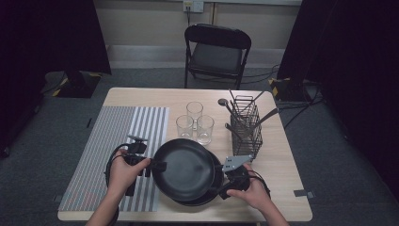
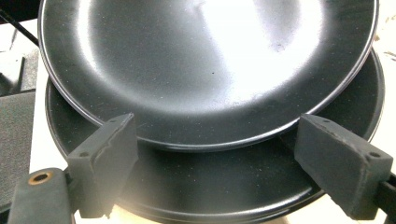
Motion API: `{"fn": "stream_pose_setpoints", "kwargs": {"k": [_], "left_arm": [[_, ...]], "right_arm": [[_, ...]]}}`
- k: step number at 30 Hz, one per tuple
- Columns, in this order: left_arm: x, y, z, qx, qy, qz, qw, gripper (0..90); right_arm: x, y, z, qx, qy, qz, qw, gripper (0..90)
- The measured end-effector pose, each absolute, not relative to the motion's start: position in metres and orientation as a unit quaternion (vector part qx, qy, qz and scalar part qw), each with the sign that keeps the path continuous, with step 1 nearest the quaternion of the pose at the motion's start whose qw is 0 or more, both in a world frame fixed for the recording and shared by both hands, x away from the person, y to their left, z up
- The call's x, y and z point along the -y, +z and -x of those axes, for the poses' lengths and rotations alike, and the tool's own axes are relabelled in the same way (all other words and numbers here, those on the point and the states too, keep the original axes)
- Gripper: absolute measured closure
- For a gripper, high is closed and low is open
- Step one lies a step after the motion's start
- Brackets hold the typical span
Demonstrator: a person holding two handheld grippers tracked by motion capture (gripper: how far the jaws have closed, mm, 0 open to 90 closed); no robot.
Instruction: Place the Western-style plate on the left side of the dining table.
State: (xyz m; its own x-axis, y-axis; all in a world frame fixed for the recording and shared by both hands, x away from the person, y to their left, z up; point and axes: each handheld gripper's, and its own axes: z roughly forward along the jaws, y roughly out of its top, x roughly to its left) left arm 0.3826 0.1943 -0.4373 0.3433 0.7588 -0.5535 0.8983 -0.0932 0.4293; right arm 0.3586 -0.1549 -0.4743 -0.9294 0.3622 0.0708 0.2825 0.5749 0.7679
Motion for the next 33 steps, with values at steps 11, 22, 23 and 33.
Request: {"fn": "stream_pose_setpoints", "kwargs": {"k": [11, 22, 23, 33], "left_arm": [[-0.191, -0.433, -0.383, -0.567, -0.099, -0.736, 0.357, 67.5], [-0.189, -0.429, -0.383, -0.571, -0.106, -0.736, 0.347, 67.5], [-0.189, -0.429, -0.383, -0.57, -0.103, -0.738, 0.345, 67.6], [-0.188, -0.425, -0.385, -0.563, -0.11, -0.744, 0.342, 68.0]], "right_arm": [[0.155, -0.474, -0.359, -0.888, 0.421, -0.177, 0.05, 12.6], [0.154, -0.475, -0.359, -0.89, 0.42, -0.172, 0.052, 12.6], [0.154, -0.475, -0.359, -0.89, 0.42, -0.171, 0.052, 12.6], [0.153, -0.476, -0.36, -0.89, 0.419, -0.171, 0.053, 12.7]]}}
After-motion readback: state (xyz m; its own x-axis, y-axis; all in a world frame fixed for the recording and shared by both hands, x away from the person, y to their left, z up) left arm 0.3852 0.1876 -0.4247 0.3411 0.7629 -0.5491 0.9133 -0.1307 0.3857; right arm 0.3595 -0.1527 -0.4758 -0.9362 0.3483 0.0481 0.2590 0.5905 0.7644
